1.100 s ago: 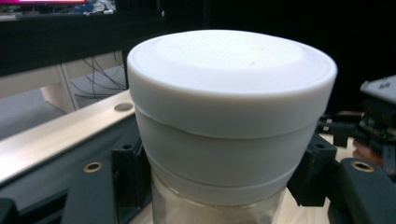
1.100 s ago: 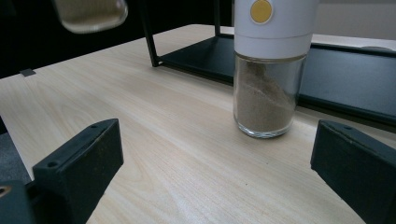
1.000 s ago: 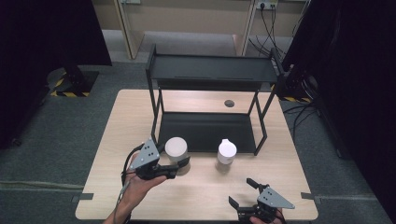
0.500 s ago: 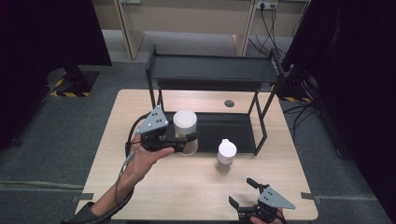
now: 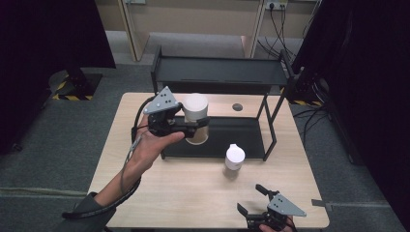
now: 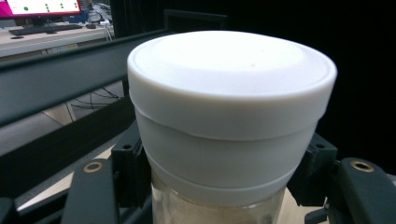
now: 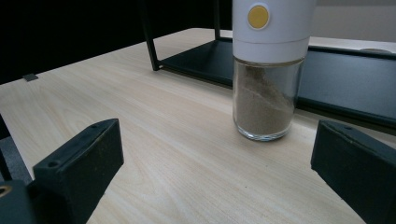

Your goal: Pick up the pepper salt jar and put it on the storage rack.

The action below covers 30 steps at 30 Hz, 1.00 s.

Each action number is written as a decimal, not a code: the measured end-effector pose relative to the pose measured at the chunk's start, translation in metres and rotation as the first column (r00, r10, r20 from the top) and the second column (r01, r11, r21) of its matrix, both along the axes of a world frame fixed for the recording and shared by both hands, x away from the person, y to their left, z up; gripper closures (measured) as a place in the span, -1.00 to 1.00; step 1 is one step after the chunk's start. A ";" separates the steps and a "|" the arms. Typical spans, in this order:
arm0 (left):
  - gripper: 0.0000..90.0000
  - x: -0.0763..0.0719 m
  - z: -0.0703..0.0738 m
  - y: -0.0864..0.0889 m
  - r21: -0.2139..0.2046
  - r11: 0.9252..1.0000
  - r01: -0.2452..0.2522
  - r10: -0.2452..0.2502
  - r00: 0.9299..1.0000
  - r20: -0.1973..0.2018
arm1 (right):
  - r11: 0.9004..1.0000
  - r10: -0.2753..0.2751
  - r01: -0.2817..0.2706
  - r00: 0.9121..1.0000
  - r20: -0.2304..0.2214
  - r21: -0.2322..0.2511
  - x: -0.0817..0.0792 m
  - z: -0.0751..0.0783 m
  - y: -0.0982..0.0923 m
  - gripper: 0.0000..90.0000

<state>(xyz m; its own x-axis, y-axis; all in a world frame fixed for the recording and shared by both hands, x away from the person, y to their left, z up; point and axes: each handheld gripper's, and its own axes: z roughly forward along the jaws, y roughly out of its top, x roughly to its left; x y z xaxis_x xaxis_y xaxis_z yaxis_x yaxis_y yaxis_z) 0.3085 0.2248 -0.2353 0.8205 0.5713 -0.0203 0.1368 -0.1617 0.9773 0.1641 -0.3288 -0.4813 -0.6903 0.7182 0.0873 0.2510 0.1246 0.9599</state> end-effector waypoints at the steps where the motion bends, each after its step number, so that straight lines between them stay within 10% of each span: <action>1: -0.22 0.001 0.003 0.000 -0.004 1.000 -0.004 0.004 1.000 -0.003 | 1.000 0.000 0.000 1.000 -0.001 0.001 0.000 0.000 0.000 -0.94; 30: -0.21 0.031 0.081 -0.010 0.019 0.996 -0.087 0.087 0.996 -0.006 | 1.000 -0.001 0.001 1.000 0.003 0.007 0.000 0.000 -0.001 -0.94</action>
<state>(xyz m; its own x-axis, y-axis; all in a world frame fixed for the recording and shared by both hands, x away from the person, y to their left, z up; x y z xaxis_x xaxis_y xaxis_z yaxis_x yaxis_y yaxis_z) 0.3393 0.2144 -0.1540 0.7676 0.6408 -0.0140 0.1574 -0.1672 0.9733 0.1637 -0.3301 -0.4812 -0.6902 0.7180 0.0905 0.2486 0.1177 0.9614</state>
